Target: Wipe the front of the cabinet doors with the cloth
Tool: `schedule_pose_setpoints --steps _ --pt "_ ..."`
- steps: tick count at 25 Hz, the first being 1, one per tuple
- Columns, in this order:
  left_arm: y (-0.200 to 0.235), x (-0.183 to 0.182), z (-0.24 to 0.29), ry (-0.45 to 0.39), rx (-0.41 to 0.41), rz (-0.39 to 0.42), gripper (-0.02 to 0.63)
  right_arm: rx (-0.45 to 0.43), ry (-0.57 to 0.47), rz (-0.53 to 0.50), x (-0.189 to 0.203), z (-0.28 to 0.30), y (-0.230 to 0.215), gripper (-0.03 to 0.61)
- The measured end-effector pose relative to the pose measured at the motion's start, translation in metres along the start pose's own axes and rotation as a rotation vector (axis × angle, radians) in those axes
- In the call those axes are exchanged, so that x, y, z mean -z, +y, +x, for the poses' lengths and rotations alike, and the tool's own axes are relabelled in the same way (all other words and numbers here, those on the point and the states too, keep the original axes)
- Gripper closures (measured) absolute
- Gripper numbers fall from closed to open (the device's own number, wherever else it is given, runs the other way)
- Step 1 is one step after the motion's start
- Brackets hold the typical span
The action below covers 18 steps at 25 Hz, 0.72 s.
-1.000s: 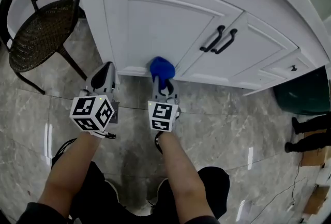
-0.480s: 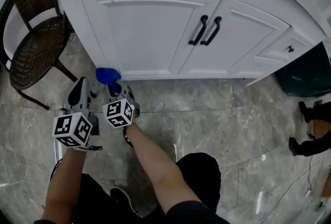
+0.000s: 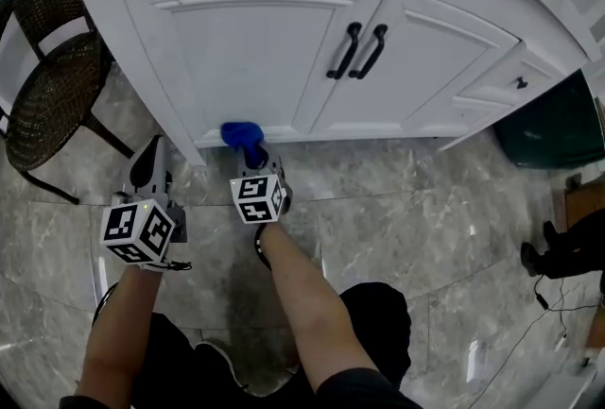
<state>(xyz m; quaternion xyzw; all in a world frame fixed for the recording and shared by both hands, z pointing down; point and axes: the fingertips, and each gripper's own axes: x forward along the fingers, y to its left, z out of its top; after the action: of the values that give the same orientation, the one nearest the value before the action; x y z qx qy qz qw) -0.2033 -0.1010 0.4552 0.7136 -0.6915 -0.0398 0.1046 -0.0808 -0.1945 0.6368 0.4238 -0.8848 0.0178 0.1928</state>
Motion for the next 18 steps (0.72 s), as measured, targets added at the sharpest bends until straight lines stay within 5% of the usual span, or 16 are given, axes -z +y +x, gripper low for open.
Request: schedule_pose_setpoints --steps 9,15,18 --pt "-0.044 0.014 0.027 0.011 0.075 0.036 0.614 0.276 0.051 0.186 0.031 -0.049 -0.133 0.526" --pt "-0.052 0.019 0.031 0.011 0.084 0.045 0.614 0.316 0.063 0.241 0.031 -0.068 -0.156 0.527" --pt "-0.051 0.018 0.034 0.01 0.086 0.062 0.614 0.37 0.071 0.395 0.03 -0.079 -0.166 0.526"
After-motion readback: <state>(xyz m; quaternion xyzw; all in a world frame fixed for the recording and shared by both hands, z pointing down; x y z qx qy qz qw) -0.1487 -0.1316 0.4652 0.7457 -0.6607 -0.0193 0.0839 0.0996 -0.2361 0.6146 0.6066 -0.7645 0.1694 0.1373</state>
